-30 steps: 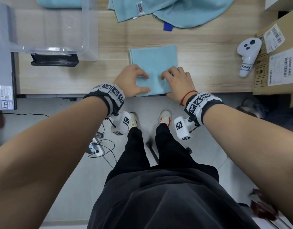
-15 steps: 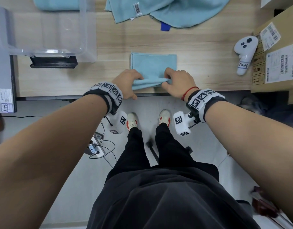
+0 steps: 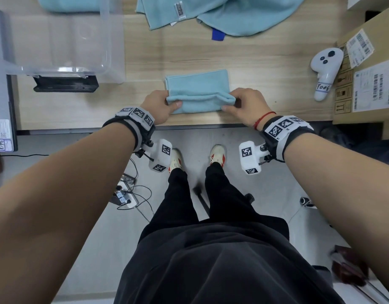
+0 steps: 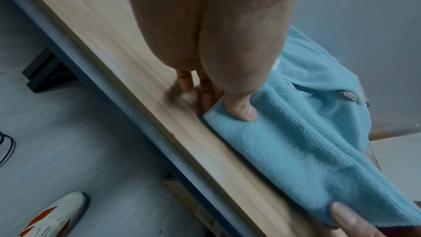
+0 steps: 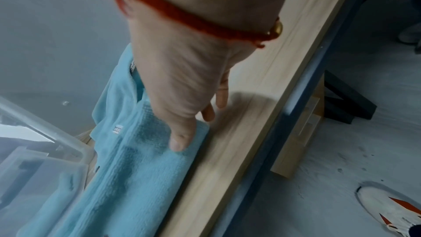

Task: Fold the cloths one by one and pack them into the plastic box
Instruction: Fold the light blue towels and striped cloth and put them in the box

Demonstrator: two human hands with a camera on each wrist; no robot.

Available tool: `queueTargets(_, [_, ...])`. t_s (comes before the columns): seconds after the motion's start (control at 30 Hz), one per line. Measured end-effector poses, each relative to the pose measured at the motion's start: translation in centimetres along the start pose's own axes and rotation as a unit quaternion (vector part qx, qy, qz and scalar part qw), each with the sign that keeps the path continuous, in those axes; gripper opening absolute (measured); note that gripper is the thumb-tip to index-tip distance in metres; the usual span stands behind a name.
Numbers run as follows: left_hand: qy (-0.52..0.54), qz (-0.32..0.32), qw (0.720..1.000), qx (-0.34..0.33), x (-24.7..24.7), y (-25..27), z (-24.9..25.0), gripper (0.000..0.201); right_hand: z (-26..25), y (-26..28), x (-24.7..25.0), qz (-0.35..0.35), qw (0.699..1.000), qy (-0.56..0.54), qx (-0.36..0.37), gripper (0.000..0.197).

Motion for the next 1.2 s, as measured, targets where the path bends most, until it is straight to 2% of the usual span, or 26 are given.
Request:
queueTargets(0.07, [0.04,-0.016,0.999,0.004,0.0,-0.2,-0.2,0.036,0.5,-0.6,0.4,0.006,1.0,-0.005,-0.03,0.028])
queueTargets(0.2, [0.13,-0.047,0.99,-0.011,0.1,-0.2,0.4,0.049,0.9,-2.2,0.9,0.006,0.998,-0.007,-0.069,0.048])
queueTargets(0.27, [0.171,-0.06,0.983,-0.016,0.2,-0.3,0.5,0.054,1.0,-2.9,1.0,0.002,0.996,-0.009,-0.086,0.049])
queueTargets(0.37, [0.23,-0.042,0.972,-0.004,0.7,-0.9,-0.2,0.056,1.5,-3.7,1.1,-0.002,0.994,-0.033,-0.1,0.05])
queueTargets(0.43, [0.177,0.009,0.984,0.029,1.7,-1.4,-0.8,0.072,1.8,-4.1,1.0,0.001,0.993,-0.056,-0.1,0.047])
queueTargets(0.5, [0.125,0.026,0.991,0.048,2.1,-1.5,-0.9,0.082,1.8,-4.3,1.0,0.007,0.993,-0.07,-0.098,0.045])
queueTargets(0.6, [0.082,0.036,0.995,0.04,2.3,-1.7,-0.8,0.068,1.5,-4.6,1.1,0.008,0.992,-0.068,-0.103,0.045])
queueTargets(0.73, [0.091,0.049,0.993,0.056,2.1,-1.5,-0.8,0.043,1.4,-5.3,1.0,0.004,0.992,-0.05,-0.119,0.048])
queueTargets(0.83, [0.115,0.05,0.988,0.085,2.1,-1.4,-1.4,0.055,1.3,-5.7,0.9,-0.003,0.989,-0.036,-0.14,0.052])
queueTargets(0.93, [0.096,0.051,0.989,0.099,2.3,-1.5,-1.4,0.05,1.5,-5.8,0.9,0.0,0.986,-0.013,-0.167,0.05])
queueTargets(1.2, [0.019,0.082,0.991,0.107,3.4,-2.1,-0.2,0.057,1.8,-6.3,0.7,0.007,0.976,0.025,-0.214,0.041])
Point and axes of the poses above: each hand's wrist, its own y-axis away from the middle knuckle, its own x-axis out of the back of the hand, z = x × y, the point moved 9 cm from there along -y, towards the middle knuckle, and after that the axes turned 2 degrees about -z, right-handed, at the moved point
